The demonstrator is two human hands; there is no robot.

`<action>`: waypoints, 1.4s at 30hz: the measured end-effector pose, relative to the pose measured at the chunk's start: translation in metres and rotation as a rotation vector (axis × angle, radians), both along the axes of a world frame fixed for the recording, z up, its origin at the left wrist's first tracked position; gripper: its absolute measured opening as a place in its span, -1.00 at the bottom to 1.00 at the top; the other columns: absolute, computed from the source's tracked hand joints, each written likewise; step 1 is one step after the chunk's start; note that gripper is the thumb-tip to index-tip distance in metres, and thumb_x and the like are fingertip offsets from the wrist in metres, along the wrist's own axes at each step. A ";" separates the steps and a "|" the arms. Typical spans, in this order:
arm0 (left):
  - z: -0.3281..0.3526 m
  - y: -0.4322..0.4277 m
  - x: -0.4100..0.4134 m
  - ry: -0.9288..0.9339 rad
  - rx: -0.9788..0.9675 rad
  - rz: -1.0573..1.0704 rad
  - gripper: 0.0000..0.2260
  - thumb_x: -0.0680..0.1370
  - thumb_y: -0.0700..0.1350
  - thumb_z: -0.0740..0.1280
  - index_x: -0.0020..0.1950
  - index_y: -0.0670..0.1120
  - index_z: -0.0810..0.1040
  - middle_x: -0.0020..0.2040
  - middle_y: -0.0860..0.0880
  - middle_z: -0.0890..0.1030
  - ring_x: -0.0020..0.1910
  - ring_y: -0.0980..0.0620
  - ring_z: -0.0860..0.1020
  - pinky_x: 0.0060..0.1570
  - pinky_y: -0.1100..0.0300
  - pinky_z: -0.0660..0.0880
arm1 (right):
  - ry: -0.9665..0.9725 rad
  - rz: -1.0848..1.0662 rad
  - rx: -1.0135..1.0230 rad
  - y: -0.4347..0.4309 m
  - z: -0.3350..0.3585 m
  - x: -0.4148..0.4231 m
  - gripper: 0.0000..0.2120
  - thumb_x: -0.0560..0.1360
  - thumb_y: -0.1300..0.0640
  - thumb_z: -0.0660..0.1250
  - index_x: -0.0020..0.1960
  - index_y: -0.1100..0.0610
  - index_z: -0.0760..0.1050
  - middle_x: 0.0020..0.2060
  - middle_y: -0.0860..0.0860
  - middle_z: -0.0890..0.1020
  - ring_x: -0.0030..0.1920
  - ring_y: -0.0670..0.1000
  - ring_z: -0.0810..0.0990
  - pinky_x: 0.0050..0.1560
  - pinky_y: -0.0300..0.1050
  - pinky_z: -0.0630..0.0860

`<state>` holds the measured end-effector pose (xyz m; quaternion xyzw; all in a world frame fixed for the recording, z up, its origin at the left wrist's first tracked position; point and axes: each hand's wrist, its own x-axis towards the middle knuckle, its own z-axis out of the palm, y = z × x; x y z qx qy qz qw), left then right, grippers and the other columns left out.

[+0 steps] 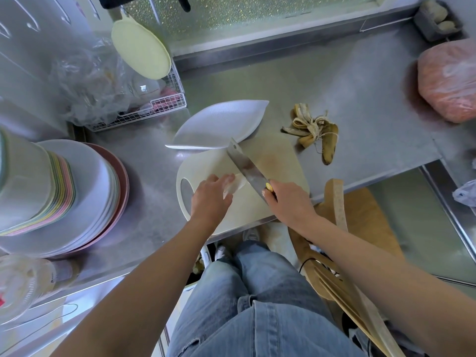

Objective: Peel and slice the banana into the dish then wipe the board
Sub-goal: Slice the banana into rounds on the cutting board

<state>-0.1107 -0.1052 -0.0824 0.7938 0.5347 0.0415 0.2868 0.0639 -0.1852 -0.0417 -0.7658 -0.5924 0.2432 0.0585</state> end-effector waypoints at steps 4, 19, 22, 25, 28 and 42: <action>0.001 0.000 -0.001 0.003 -0.011 0.004 -0.62 0.53 -0.07 0.35 0.34 0.12 0.47 0.07 -0.02 0.54 0.03 -0.06 0.53 -0.05 0.09 0.51 | -0.007 -0.023 -0.046 0.001 -0.008 -0.005 -0.77 0.62 0.03 0.10 -0.13 0.13 0.36 -0.32 0.08 0.51 -0.24 0.16 0.52 -0.28 -0.04 0.34; 0.002 0.000 -0.001 0.009 -0.001 -0.001 -0.63 0.54 -0.04 0.35 0.35 0.14 0.46 0.09 -0.01 0.54 0.03 -0.05 0.55 -0.02 0.09 0.53 | -0.024 0.006 0.052 0.003 0.000 0.001 -0.77 0.62 0.02 0.10 -0.03 0.14 0.44 -0.35 0.01 0.45 -0.31 0.07 0.46 -0.30 -0.09 0.32; 0.002 0.000 -0.001 0.015 -0.001 0.000 -0.63 0.55 -0.03 0.34 0.35 0.13 0.45 0.10 -0.01 0.54 0.04 -0.04 0.55 -0.02 0.10 0.52 | -0.009 0.005 0.043 0.002 0.000 0.000 -0.80 0.62 0.02 0.11 -0.10 0.09 0.38 -0.35 0.00 0.44 -0.31 0.06 0.44 -0.30 -0.09 0.31; 0.002 0.000 0.000 0.021 -0.015 -0.002 -0.62 0.55 -0.04 0.34 0.36 0.14 0.45 0.10 -0.01 0.53 0.05 -0.05 0.54 -0.03 0.08 0.52 | 0.000 0.008 0.027 0.003 0.001 0.000 -0.82 0.62 0.03 0.11 -0.14 0.04 0.28 -0.36 0.00 0.44 -0.32 0.05 0.43 -0.29 -0.10 0.29; 0.002 0.001 0.000 0.021 -0.028 -0.001 -0.63 0.55 -0.04 0.33 0.36 0.14 0.45 0.09 -0.01 0.53 0.04 -0.05 0.53 -0.07 0.11 0.49 | -0.003 -0.004 0.004 0.003 -0.004 -0.001 -0.80 0.62 0.03 0.10 -0.15 0.06 0.28 -0.35 0.02 0.44 -0.31 0.07 0.44 -0.29 -0.08 0.30; 0.005 0.000 0.000 0.040 -0.028 -0.005 -0.62 0.56 -0.05 0.31 0.38 0.14 0.43 0.11 -0.01 0.51 0.09 -0.05 0.51 -0.10 0.15 0.41 | 0.000 -0.023 0.060 0.006 -0.002 0.002 -0.77 0.62 0.02 0.12 -0.18 0.10 0.31 -0.38 0.06 0.47 -0.31 0.13 0.51 -0.32 0.02 0.41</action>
